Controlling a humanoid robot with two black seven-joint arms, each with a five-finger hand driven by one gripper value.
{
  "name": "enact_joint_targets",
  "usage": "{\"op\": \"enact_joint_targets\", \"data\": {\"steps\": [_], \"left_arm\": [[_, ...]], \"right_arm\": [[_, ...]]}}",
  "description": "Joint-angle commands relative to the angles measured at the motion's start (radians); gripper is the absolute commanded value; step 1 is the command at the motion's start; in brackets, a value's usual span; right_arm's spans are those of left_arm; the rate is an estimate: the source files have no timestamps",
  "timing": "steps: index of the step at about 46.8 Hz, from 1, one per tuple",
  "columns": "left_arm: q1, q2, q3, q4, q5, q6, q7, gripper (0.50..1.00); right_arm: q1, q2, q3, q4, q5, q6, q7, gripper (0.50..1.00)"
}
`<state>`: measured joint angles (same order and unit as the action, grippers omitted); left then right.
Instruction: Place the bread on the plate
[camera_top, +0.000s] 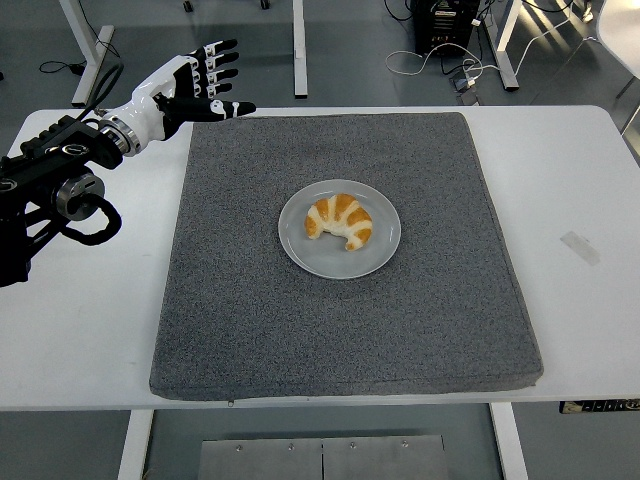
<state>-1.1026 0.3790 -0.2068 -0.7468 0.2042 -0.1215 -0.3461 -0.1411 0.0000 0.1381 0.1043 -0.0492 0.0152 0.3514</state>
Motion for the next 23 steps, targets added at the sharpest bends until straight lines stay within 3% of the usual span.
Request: {"op": "enact_joint_targets", "data": {"steps": [1, 10, 23], "left_arm": [[0.016, 0.009, -0.042, 0.000, -0.002, -0.004, -0.001, 0.983], [0.104, 0.014, -0.226, 0.000, -0.002, -0.047, 0.003, 0.983], [0.151, 0.011, -0.295, 0.049, -0.069, -0.055, 0.006, 0.983]], "right_arm": [[0.000, 0.000, 0.000, -0.001, -0.001, 0.000, 0.000, 1.000], [0.000, 0.000, 0.000, 0.000, 0.000, 0.000, 0.000, 1.000], [0.000, 0.000, 0.000, 0.000, 0.000, 0.000, 0.000, 1.000]]}}
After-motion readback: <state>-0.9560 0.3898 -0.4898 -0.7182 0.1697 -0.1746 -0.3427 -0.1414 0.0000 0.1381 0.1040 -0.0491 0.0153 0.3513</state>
